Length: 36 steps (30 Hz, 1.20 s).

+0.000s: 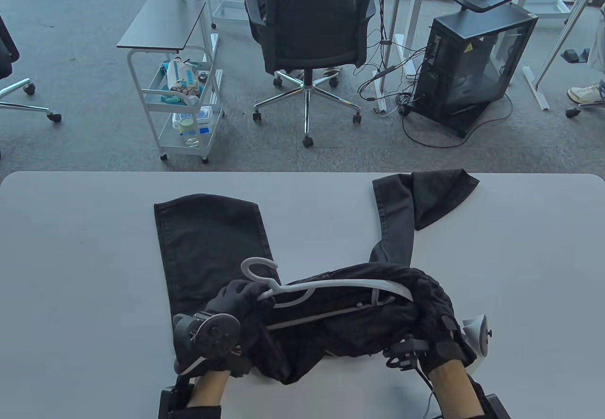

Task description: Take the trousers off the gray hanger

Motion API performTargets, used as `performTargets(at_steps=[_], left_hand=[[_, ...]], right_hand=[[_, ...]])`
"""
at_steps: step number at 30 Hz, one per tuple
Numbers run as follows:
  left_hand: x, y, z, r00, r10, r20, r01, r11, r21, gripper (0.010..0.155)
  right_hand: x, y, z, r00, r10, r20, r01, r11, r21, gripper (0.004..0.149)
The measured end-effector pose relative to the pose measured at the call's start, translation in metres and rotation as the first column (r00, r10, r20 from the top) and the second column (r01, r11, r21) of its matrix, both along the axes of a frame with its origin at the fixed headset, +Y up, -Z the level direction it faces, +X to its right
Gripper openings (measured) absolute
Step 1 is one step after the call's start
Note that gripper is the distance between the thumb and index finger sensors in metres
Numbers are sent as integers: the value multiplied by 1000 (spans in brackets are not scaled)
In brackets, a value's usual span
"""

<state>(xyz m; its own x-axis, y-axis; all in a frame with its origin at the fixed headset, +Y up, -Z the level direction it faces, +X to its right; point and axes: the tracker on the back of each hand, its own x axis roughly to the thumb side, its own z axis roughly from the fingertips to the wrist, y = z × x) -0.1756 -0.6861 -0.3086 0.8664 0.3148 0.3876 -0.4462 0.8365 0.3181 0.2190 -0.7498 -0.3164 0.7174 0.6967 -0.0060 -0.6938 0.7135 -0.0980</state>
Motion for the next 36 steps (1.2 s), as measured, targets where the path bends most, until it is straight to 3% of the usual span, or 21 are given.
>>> performTargets(at_steps=[2, 4, 5, 8, 10, 11, 12, 13, 15, 17, 19, 21, 22, 23, 26, 29, 30, 31, 32, 36], left_hand=[[-1, 0, -5, 999, 28, 26, -27, 999, -22, 50], [2, -1, -10, 968, 246, 42, -243, 968, -60, 50], [1, 1, -12, 966, 254, 37, -251, 964, -84, 50], [-3, 1, -16, 965, 263, 20, -260, 962, -84, 50], [-4, 2, -17, 961, 275, 9, -273, 958, -89, 51], [-4, 2, -18, 961, 277, 12, -275, 957, -88, 51], [-3, 2, -18, 963, 270, 14, -268, 959, -91, 52], [-2, 2, -18, 966, 260, 16, -258, 962, -89, 52], [4, 3, -16, 975, 221, 24, -218, 972, -81, 52], [11, 4, -15, 986, 162, 41, -159, 984, -76, 53], [22, 5, -13, 995, 89, 52, -86, 994, -61, 53], [31, 6, -12, 997, 30, 65, -27, 999, -46, 52], [34, 6, -11, 997, 9, 71, -6, 999, -39, 52], [40, 7, -9, 997, -22, 81, 24, 999, -28, 52], [52, 9, -5, 990, -80, 116, 82, 997, -13, 53], [55, 12, -1, 990, -40, 136, 44, 999, -30, 56], [55, 11, -3, 985, -48, 165, 61, 996, -71, 61], [55, 8, -5, 972, -31, 234, 58, 992, -111, 63], [54, 5, -6, 965, 25, 260, 18, 987, -161, 63], [53, 5, -10, 935, 119, 333, -49, 976, -211, 64]], right_hand=[[-4, -5, -2, 995, -69, -67, 70, 997, 9, 55], [-17, -13, -6, 969, -202, -142, 209, 978, 30, 56], [-16, -12, -7, 969, -193, -157, 201, 979, 38, 57], [-5, -3, -13, 977, 131, -170, -111, 986, 121, 58], [3, 4, -14, 884, 444, -146, -422, 893, 158, 64], [4, 9, -14, 809, 576, -118, -559, 816, 149, 68], [6, 15, -12, 662, 748, -57, -738, 663, 126, 75], [7, 21, -10, 555, 832, 23, -830, 551, 86, 80], [11, 36, -3, 397, 887, 235, -914, 404, 19, 80], [12, 60, 7, 300, 860, 411, -949, 314, 36, 79], [3, 90, 24, 172, 762, 625, -984, 166, 68, 77], [-15, 114, 41, -35, 656, 754, -994, -103, 44, 75], [-24, 120, 46, -121, 611, 783, -977, -211, 14, 72], [-43, 127, 51, -251, 556, 792, -921, -389, -19, 70], [-79, 118, 51, -397, 542, 741, -811, -585, -6, 70], [-99, 95, 40, -487, 609, 626, -734, -674, 84, 70], [-94, 94, 39, -480, 597, 642, -776, -631, 6, 60], [-89, 95, 37, -444, 603, 663, -811, -584, -13, 50], [-85, 95, 37, -389, 623, 679, -846, -533, 5, 49], [-77, 100, 37, -447, 578, 683, -825, -561, -65, 49]])
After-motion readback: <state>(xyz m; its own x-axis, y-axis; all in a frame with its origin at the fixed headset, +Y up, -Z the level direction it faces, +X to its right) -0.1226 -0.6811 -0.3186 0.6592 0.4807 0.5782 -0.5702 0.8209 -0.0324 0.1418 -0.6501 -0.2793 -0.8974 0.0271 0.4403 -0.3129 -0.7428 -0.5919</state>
